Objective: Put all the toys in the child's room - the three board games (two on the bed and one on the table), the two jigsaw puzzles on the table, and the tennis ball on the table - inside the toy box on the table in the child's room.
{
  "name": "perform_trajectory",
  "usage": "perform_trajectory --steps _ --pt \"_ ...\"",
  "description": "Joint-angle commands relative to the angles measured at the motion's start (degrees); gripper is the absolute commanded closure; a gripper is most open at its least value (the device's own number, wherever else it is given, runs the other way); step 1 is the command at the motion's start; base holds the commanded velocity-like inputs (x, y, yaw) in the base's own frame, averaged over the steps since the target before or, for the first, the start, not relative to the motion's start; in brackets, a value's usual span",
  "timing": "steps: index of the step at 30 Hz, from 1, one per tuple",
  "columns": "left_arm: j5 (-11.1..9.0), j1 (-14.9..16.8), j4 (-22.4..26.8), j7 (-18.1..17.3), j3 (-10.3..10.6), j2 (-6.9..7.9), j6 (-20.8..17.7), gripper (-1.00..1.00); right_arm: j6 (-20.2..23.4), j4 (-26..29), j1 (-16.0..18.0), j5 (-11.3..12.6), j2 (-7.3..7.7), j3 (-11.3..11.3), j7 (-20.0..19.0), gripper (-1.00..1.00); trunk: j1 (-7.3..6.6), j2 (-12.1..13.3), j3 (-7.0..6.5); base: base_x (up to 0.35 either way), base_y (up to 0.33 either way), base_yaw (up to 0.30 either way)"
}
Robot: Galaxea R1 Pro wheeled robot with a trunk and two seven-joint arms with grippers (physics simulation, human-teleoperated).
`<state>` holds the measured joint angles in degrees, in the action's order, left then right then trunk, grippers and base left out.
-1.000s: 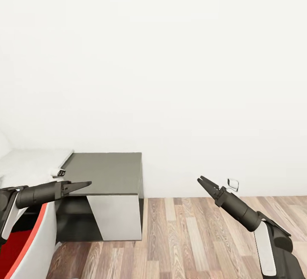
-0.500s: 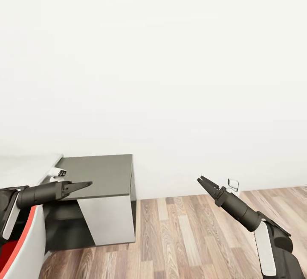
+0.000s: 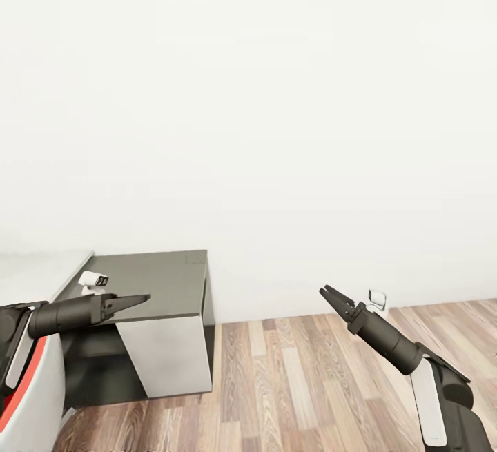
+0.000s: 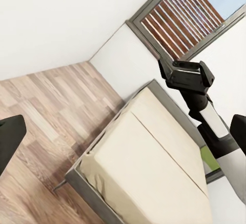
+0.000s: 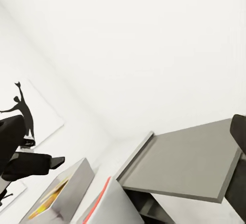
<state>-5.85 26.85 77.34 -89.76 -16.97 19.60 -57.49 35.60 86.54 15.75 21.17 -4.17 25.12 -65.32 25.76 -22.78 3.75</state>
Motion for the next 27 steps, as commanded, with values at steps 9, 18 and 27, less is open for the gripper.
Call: perform_trajectory --steps 9,18,27 --pt "0.14 0.05 -0.33 -0.24 0.01 0.00 -0.61 -1.00 0.36 -2.46 0.07 -0.59 -0.03 0.16 0.30 -1.00 0.02 -0.14 0.13 -0.178 -0.091 0.000" --pt "1.99 -0.03 -8.32 7.28 0.62 -0.10 0.10 -1.00 1.13 -15.69 2.25 -6.12 0.18 0.16 13.45 -1.00 0.02 -0.14 0.13 -0.016 -0.011 0.000" --pt "5.92 -1.82 -20.45 18.85 4.99 -0.94 3.48 -1.00 1.05 -23.08 2.64 -8.36 0.19 -0.10 18.82 -1.00 0.02 -0.14 0.13 -0.001 0.000 0.000"
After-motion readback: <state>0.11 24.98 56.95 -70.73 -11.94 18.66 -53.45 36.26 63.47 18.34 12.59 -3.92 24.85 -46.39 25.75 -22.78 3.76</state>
